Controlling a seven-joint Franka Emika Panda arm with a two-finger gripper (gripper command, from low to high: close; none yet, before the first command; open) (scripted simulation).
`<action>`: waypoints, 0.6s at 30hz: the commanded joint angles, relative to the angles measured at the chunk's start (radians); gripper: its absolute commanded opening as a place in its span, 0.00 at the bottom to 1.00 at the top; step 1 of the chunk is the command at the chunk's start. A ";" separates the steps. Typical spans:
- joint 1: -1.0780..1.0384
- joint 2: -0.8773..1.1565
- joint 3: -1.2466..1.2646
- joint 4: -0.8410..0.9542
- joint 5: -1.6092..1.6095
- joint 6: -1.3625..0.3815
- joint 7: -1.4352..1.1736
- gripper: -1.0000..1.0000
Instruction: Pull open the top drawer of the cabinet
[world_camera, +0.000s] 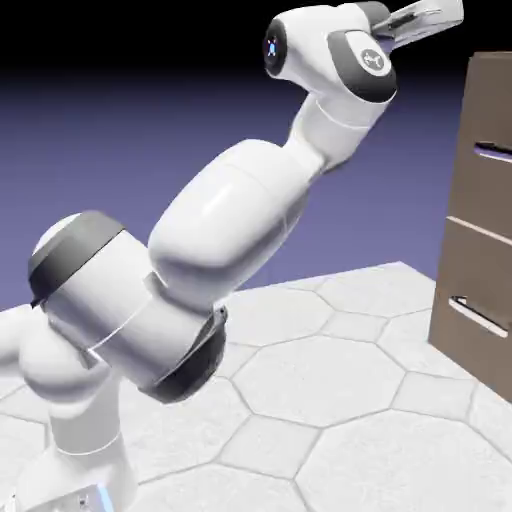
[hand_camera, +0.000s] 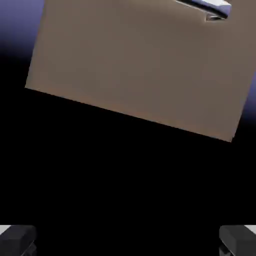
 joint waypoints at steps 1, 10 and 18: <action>0.026 -0.010 -0.016 0.016 -0.032 -0.006 -0.044 0.50; 0.263 -0.103 -0.163 0.159 -0.322 -0.062 -0.435 0.50; 0.473 -0.185 -0.294 0.286 -0.580 -0.112 -0.783 0.50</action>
